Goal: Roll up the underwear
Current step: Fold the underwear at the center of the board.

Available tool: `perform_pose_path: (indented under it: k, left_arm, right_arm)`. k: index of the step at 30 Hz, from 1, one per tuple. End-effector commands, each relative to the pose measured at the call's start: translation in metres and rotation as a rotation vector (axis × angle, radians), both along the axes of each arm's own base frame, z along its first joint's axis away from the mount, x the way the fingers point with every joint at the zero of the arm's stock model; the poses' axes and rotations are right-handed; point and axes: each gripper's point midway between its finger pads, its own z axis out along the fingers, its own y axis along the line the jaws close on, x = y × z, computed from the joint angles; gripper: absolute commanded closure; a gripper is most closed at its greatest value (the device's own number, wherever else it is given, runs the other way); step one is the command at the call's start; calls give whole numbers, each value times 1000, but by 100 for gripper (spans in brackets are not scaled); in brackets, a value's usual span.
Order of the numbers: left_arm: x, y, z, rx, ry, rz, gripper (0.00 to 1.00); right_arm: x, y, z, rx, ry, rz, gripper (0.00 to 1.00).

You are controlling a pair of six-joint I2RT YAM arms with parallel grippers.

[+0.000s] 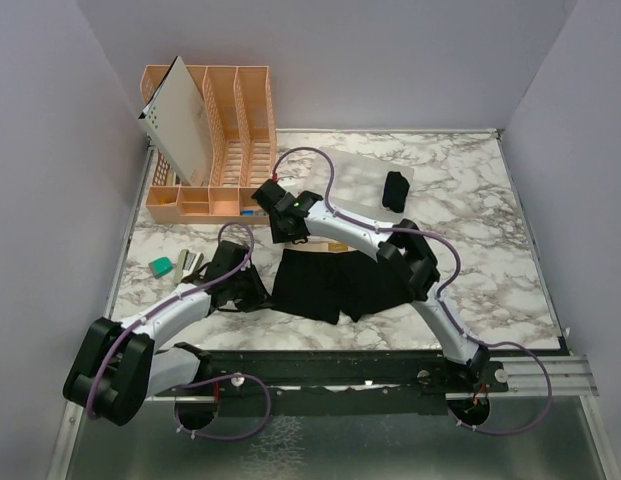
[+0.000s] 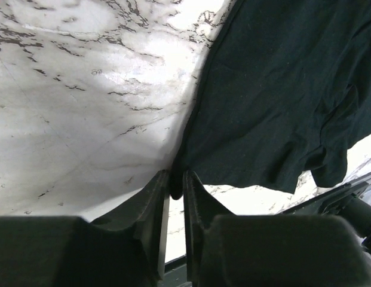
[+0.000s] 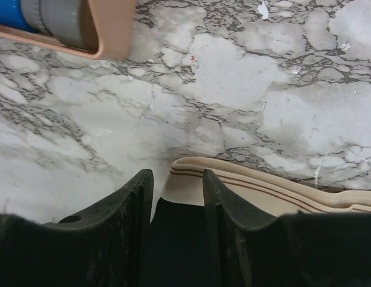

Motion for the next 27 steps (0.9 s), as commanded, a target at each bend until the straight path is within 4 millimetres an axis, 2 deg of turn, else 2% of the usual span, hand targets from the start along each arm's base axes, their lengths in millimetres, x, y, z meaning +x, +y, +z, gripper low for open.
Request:
perform_pose_path:
  k: [1,4,8,13,17,19,23,27]
  left_arm:
    - [-8,0,-9,-1,26,-33,81]
    - [-9,0,-10,0,28,-37,83]
    - [-10,-1,-11,-8,29,-45,92]
    - [-10,-2,-12,-13,28,-53,100]
    - [-8,-3,-10,-18,21,-53,100]
    - [-8,-3,-9,-18,15,-53,100]
    - [-7,-3,-7,-23,7,-51,100]
    - [-5,-4,-2,-33,-14,-43,100]
  right_arm:
    - [0,-8,-15,-75,0,-11,57]
    - [-2,-2,-23,-61,20,6,57]
    - [-2,-3,-34,-82,32,1,58]
    - [3,-8,-29,-108,5,-10,61]
    - [7,-5,-19,-125,-30,8,70]
    - [7,-5,-19,-131,-29,17,80]
    - [6,-5,-21,-137,-23,22,83]
    - [7,-3,-13,-121,-30,31,95]
